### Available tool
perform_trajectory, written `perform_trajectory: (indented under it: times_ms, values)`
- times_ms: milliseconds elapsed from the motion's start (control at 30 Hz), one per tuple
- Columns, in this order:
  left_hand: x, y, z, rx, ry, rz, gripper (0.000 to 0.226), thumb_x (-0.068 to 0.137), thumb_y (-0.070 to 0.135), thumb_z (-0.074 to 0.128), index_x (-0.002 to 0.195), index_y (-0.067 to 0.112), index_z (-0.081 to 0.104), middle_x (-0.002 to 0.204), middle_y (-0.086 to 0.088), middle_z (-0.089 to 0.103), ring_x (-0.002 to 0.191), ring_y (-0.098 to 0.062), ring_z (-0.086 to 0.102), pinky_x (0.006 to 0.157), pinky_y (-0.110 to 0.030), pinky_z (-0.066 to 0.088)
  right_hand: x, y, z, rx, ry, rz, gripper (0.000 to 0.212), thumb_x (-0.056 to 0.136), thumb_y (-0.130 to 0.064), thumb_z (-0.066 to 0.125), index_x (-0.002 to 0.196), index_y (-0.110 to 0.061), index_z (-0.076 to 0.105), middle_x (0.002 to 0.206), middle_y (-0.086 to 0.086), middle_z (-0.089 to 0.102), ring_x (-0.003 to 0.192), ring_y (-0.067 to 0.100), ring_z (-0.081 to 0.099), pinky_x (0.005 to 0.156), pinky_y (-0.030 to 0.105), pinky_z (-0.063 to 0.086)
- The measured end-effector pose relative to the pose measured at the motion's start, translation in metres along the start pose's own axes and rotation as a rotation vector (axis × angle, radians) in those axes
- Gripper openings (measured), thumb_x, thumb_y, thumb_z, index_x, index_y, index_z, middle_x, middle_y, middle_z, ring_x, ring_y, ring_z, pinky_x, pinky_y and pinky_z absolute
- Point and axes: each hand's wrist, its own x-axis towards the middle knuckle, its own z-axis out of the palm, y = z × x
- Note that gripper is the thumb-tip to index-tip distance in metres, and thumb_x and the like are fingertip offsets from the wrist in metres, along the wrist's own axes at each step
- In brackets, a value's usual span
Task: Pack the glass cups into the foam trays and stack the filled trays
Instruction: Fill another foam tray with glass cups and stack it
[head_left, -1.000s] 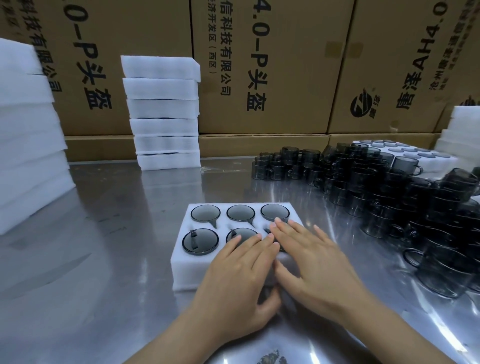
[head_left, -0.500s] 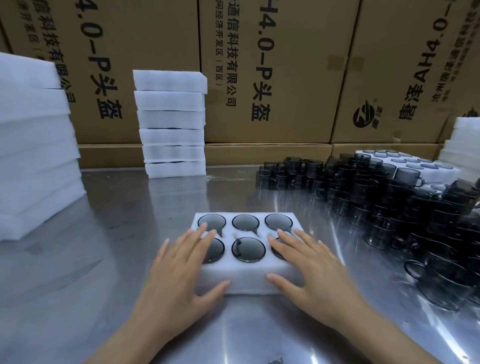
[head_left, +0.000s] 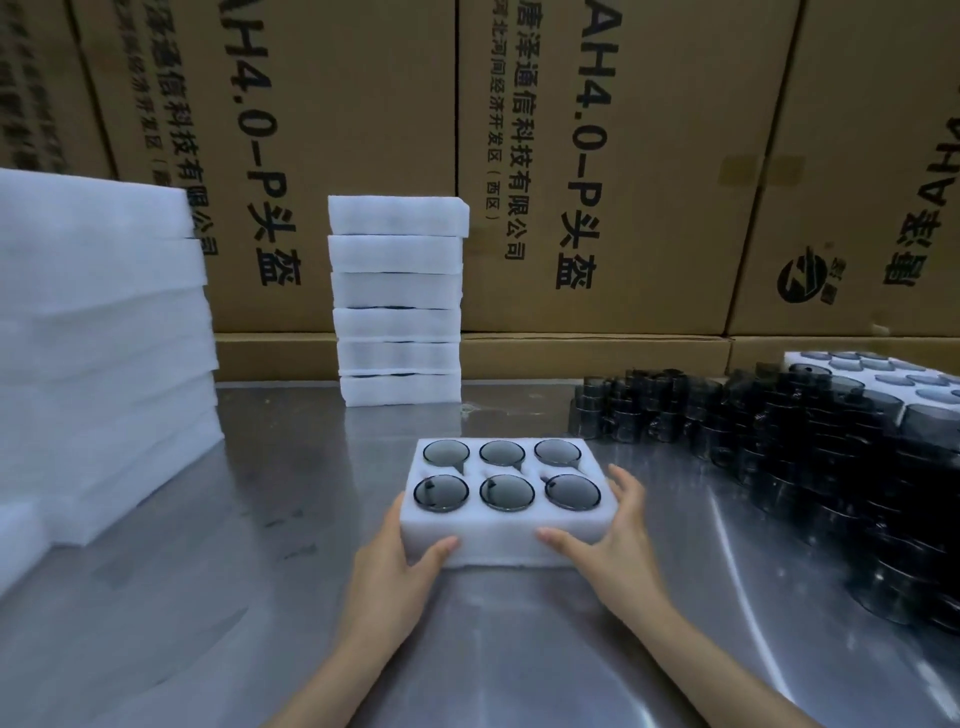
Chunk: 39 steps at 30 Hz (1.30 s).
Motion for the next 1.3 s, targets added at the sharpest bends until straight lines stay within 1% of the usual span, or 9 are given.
perform_trajectory:
  times_ms: [167,333,500,700,800,900,1100,1200,1300]
  values:
    - [0.05,-0.015,0.012,-0.04,0.102,-0.053,0.047,0.078,0.025,0.074,0.11,0.05,0.051,0.091,0.042,0.055,0.083,0.023,0.051,0.065,0.004,0.037,0.052,0.006,0.033,-0.011,0.023,0.067,0.104,0.067,-0.032,0.085,0.145,-0.019,0.017,0.143,-0.002,0.04,0.127,0.018,0.043,0.089,0.024,0.034]
    - [0.086,-0.026,0.022,0.056,0.116,-0.072,0.048,0.083,0.034,0.068,0.126,0.038,0.05,0.113,0.022,0.063,0.109,-0.008,0.058,0.085,-0.023,0.046,0.083,0.008,0.049,-0.158,0.048,0.174,0.082,0.069,-0.051,0.077,0.132,-0.022,0.034,0.121,-0.001,0.059,0.111,0.025,0.056,0.07,0.029,0.037]
    - [0.1,-0.027,0.023,0.023,0.104,-0.084,0.045,0.086,0.039,0.064,0.128,0.038,0.05,0.114,0.021,0.064,0.11,-0.009,0.058,0.094,-0.031,0.046,0.095,0.015,0.05,-0.133,0.065,0.164,0.064,0.071,-0.055,0.073,0.118,-0.028,0.04,0.1,-0.011,0.056,0.1,0.021,0.057,0.068,0.031,0.037]
    - [0.101,-0.025,0.015,-0.147,0.097,-0.118,0.034,0.086,0.047,0.059,0.119,0.038,0.059,0.101,0.024,0.067,0.104,-0.003,0.06,0.092,-0.027,0.046,0.091,0.011,0.046,0.147,0.073,0.087,0.043,0.069,-0.06,0.063,0.096,-0.031,0.047,0.093,-0.015,0.061,0.083,-0.003,0.058,0.068,0.023,0.042]
    - [0.102,-0.024,0.011,-0.187,0.063,-0.135,0.046,0.085,0.053,0.059,0.128,0.037,0.055,0.114,0.019,0.065,0.114,-0.006,0.056,0.101,-0.031,0.042,0.091,0.005,0.044,0.217,0.047,0.093,0.042,0.073,-0.056,0.061,0.098,-0.025,0.048,0.093,-0.013,0.06,0.077,-0.008,0.057,0.07,0.019,0.042]
    - [0.105,-0.024,0.009,-0.219,0.034,-0.159,0.067,0.073,0.063,0.056,0.134,0.035,0.05,0.124,0.015,0.061,0.121,-0.007,0.052,0.107,-0.037,0.038,0.097,0.002,0.039,0.327,0.025,0.2,0.037,0.079,-0.05,0.064,0.099,-0.021,0.051,0.095,-0.006,0.06,0.086,0.006,0.057,0.076,0.025,0.043]
    - [0.118,-0.022,0.008,-0.281,0.061,-0.156,0.054,0.07,0.055,0.055,0.122,0.039,0.058,0.107,0.025,0.067,0.107,0.0,0.058,0.095,-0.028,0.043,0.112,-0.006,0.039,0.941,-0.001,0.558,0.041,0.084,-0.036,0.065,0.117,-0.016,0.051,0.101,0.012,0.064,0.094,0.02,0.062,0.087,0.037,0.047]
    - [0.124,-0.021,0.01,-0.262,0.028,-0.148,0.053,0.07,0.053,0.055,0.121,0.039,0.058,0.106,0.024,0.067,0.108,-0.002,0.058,0.095,-0.028,0.043,0.119,-0.009,0.052,1.182,-0.06,0.566,0.056,0.083,-0.033,0.065,0.13,-0.005,0.051,0.108,0.012,0.066,0.101,0.021,0.063,0.09,0.037,0.05]
    - [0.13,-0.021,0.013,-0.242,-0.022,-0.139,0.059,0.069,0.051,0.056,0.127,0.038,0.055,0.115,0.024,0.064,0.112,-0.002,0.056,0.102,-0.033,0.041,0.128,-0.009,0.07,1.181,-0.141,0.568,0.04,0.084,-0.03,0.065,0.12,-0.014,0.061,0.112,0.007,0.07,0.105,0.022,0.064,0.083,0.035,0.05]
